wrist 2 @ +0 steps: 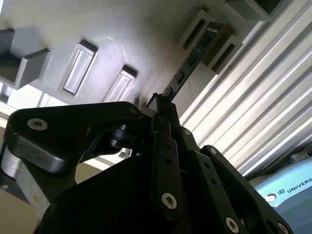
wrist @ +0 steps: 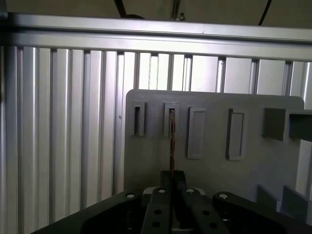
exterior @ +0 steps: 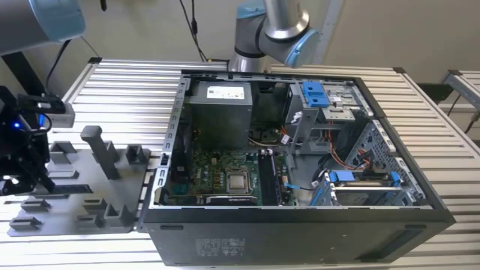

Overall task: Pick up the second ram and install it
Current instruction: 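Pick up the second ram and move it above second insertion slot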

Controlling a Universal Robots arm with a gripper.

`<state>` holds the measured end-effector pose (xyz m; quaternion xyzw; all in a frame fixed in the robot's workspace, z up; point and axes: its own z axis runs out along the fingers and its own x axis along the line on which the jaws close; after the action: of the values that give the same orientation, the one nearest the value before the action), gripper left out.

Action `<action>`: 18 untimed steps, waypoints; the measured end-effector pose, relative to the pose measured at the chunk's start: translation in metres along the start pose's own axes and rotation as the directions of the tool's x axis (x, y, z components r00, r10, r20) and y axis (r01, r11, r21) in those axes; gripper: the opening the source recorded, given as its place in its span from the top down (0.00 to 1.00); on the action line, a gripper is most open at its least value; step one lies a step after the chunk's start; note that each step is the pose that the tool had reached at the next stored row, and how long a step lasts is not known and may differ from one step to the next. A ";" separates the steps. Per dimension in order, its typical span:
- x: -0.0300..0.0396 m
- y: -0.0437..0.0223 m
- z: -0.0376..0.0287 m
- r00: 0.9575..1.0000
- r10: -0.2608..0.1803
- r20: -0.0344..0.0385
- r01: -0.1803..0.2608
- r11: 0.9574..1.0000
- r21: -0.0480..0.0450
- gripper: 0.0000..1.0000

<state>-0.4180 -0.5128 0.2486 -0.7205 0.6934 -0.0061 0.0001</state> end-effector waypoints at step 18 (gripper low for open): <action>0.0001 -0.0001 -0.0131 1.000 0.000 0.000 0.000 1.000 0.000 0.86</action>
<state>-0.4180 -0.5128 0.2617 -0.7205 0.6934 -0.0061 0.0001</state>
